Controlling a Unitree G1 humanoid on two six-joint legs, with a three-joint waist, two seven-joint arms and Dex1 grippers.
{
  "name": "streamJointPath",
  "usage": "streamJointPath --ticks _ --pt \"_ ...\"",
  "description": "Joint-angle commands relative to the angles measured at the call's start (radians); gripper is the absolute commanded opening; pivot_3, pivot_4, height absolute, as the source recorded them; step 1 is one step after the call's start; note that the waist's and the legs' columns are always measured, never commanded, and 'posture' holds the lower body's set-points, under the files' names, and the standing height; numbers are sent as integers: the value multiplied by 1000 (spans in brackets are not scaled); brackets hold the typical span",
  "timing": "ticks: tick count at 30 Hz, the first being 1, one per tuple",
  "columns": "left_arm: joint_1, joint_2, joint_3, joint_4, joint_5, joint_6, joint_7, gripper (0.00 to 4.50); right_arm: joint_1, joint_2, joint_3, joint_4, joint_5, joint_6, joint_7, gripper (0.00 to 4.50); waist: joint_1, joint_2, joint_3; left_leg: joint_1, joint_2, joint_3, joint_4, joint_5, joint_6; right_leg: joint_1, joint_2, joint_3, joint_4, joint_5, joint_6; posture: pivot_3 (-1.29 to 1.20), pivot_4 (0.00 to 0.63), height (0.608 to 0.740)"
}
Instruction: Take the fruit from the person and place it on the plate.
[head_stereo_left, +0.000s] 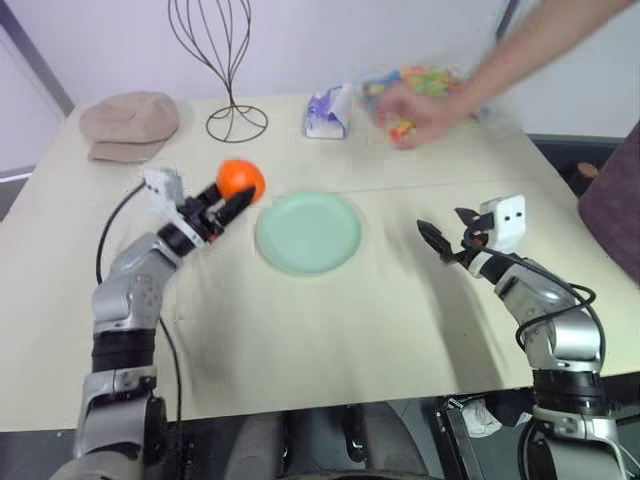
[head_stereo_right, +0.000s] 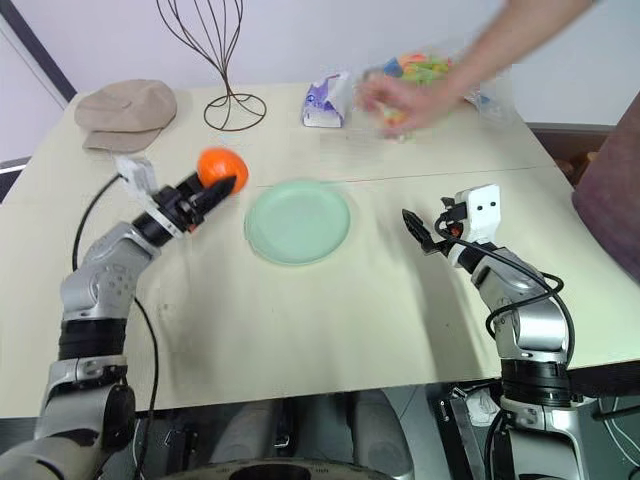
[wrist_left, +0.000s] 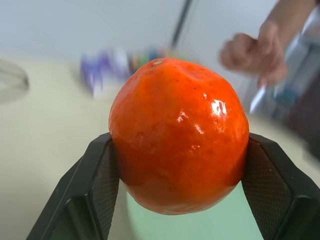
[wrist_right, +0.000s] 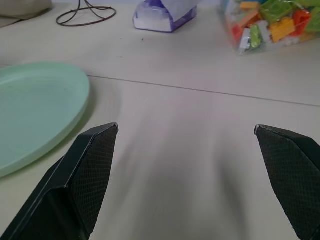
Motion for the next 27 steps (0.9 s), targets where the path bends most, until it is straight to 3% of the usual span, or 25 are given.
streamJointPath --ticks 1,7,9,11,19,27 --pt "-39 -9 -41 -38 20 -5 -25 2892 11 22 -11 -65 13 -24 -19 4500 1 0 0 0 0 0 1 0 0 0 0 0 0 0 0 0 150 740" --pt "-106 -60 -153 40 130 -84 -51 2892 60 49 -26 -104 13 -31 -47 4500 -2 0 0 0 -1 0 1 0 0 0 -1 0 0 0 0 0 150 740" --pt "-125 -75 -156 76 140 -102 -59 3920 70 52 -32 -112 14 -32 -54 4500 -5 0 0 0 -1 0 1 0 0 0 -1 0 0 0 0 0 150 740" --pt "-136 -78 -163 92 144 -107 -81 4457 77 54 -34 -121 15 -32 -60 4500 -10 0 0 0 0 1 0 0 0 0 0 0 0 0 0 0 150 740" --pt "-180 -72 -121 152 194 -186 -40 4457 88 52 -46 -133 18 -30 -68 4500 -3 0 0 0 1 0 0 0 0 0 1 0 0 0 0 0 150 740" --pt "-31 89 59 -7 107 -58 19 4457 35 20 -60 -48 12 -55 -30 4500 -13 0 0 1 2 1 -1 0 0 -1 1 0 0 0 0 0 150 740"
